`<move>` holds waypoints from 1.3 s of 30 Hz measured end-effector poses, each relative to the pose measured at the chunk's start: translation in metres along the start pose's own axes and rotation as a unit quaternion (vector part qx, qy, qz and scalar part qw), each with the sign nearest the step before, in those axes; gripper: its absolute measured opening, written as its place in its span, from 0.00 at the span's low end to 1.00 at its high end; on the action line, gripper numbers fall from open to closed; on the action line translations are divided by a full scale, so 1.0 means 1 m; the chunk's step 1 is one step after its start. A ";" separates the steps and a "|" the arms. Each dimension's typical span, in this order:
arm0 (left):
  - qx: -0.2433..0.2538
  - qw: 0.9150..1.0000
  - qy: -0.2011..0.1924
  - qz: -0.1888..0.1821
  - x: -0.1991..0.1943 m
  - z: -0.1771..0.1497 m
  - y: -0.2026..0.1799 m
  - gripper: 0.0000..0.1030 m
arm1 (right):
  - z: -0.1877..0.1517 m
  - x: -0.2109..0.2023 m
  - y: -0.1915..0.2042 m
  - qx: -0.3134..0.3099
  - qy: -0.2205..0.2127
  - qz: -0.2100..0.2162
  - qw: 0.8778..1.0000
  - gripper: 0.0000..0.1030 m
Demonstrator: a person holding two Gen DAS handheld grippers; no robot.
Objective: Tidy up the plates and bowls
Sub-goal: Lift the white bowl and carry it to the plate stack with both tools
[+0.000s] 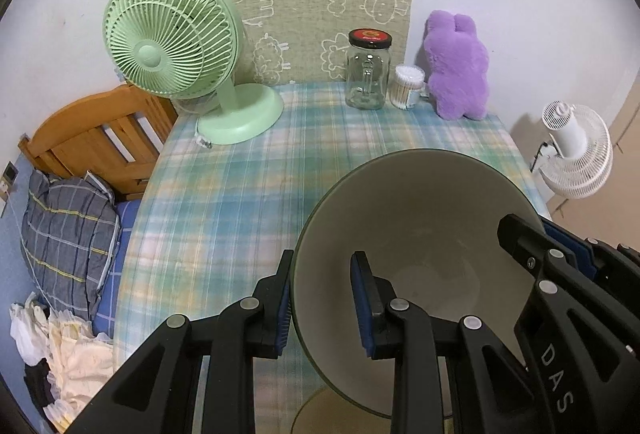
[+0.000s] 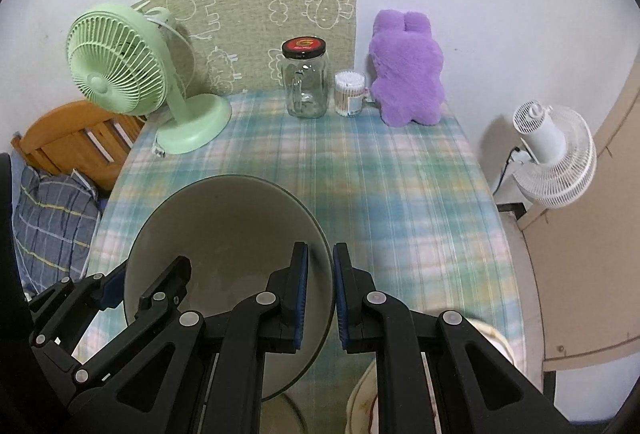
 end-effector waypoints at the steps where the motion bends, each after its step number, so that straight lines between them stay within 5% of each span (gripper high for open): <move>1: 0.003 1.000 -0.001 -0.001 -0.003 -0.005 0.000 0.25 | -0.003 -0.002 0.000 0.001 0.000 -0.001 1.000 0.15; 18: 0.019 0.999 0.028 -0.021 -0.018 -0.081 0.008 0.25 | -0.085 -0.029 0.014 0.005 0.025 -0.020 0.999 0.15; 39: 0.008 0.995 0.090 -0.035 0.012 -0.136 0.014 0.25 | -0.145 -0.003 0.021 0.000 0.086 -0.031 0.996 0.15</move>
Point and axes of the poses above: each gripper's, at about its wrist camera, not at the fingertips, and x roughly the way its jaws point, y to its left, z to its top, the point moved 9 cm from there along x, roughly the way its jaws point, and after that the axes turned 15 degrees about -z, right-handed, at the moved point
